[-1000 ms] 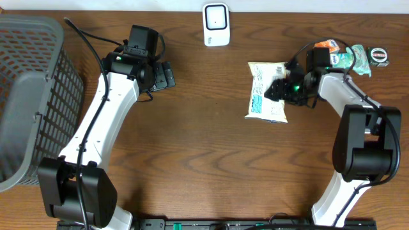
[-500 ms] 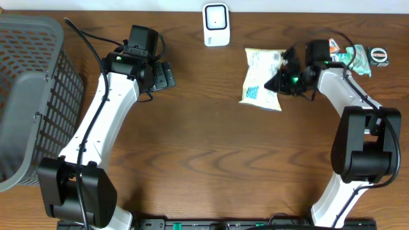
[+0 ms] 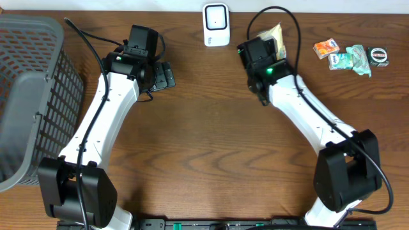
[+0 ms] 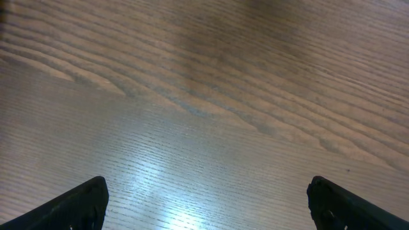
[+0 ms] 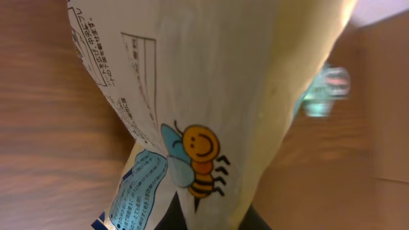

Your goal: Scan the item barcode

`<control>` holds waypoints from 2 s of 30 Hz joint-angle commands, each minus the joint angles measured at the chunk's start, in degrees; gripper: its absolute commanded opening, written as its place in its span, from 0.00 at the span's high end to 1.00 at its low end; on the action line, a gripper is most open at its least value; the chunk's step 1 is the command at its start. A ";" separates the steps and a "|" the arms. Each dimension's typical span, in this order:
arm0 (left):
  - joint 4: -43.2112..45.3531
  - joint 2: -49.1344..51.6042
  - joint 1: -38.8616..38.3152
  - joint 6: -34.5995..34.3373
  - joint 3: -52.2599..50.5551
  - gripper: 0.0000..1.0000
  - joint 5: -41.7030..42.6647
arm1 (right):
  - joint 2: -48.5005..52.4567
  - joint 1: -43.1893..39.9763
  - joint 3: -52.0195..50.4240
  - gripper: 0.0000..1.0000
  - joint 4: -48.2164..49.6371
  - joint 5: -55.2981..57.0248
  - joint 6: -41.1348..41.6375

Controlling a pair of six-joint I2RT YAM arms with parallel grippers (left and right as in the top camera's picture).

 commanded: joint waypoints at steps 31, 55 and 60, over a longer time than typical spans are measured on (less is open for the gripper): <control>-0.17 0.02 0.20 -0.11 -0.07 0.02 -0.09 | 6.40 7.58 5.57 0.25 -5.31 -16.96 -0.04; -0.17 0.02 0.20 -0.11 -0.07 0.02 -0.11 | 13.00 -20.90 -8.79 0.15 8.24 -77.22 -2.97; -0.17 0.02 0.20 -0.11 -0.07 0.02 -0.09 | 15.76 -19.54 -8.76 0.99 9.81 -79.30 -2.38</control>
